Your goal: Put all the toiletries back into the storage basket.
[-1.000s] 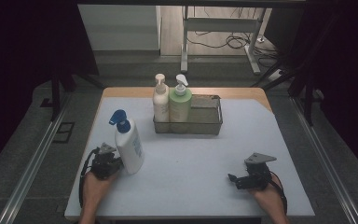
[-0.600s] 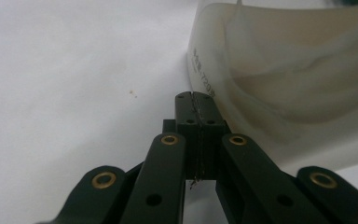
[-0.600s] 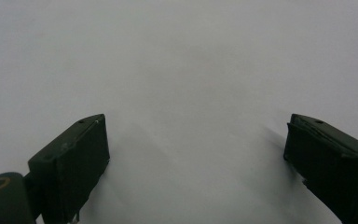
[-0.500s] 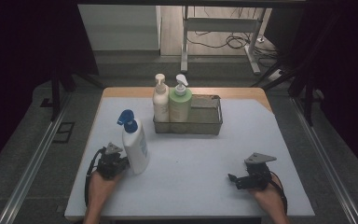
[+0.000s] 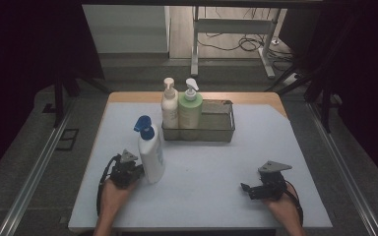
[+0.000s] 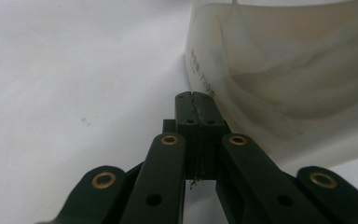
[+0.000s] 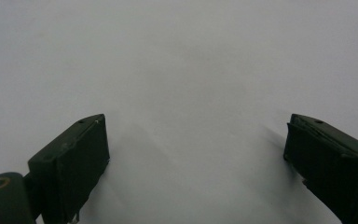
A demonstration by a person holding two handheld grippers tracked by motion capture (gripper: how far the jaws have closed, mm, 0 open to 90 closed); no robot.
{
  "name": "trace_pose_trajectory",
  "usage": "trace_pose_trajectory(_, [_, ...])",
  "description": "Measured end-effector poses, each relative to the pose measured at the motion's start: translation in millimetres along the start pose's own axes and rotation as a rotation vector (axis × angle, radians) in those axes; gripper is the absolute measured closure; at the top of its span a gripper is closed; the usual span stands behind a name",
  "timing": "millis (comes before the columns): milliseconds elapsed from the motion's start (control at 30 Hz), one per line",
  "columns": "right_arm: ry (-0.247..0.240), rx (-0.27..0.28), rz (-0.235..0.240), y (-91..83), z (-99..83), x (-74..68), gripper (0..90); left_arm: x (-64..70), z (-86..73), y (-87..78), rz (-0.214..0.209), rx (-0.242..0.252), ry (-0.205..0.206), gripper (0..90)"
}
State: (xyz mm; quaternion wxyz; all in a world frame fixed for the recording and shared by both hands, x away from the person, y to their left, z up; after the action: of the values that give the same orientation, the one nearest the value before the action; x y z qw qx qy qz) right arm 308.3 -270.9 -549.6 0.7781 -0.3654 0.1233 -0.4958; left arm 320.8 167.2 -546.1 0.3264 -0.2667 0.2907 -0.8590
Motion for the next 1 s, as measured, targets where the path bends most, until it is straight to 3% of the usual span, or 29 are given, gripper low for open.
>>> trace_pose_trajectory(1000, [0.001, -0.001, -0.001, -0.1, 0.0, -0.2, 6.0, 49.5, 10.7, 28.3, -0.077, -0.049, 0.114, 89.2])
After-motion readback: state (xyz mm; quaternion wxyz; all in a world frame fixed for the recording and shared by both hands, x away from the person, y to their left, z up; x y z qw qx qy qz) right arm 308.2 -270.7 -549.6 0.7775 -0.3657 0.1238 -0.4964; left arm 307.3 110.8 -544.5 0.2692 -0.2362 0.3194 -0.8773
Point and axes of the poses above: each handheld gripper's, and its own axes: y roughly forward along the jaws, z roughly out of its top, x roughly to its right, the point moved 4 cm from there along y, roughly forward along the jaws, and after that the axes turned 14 degrees about -z, right-handed, at the moved point
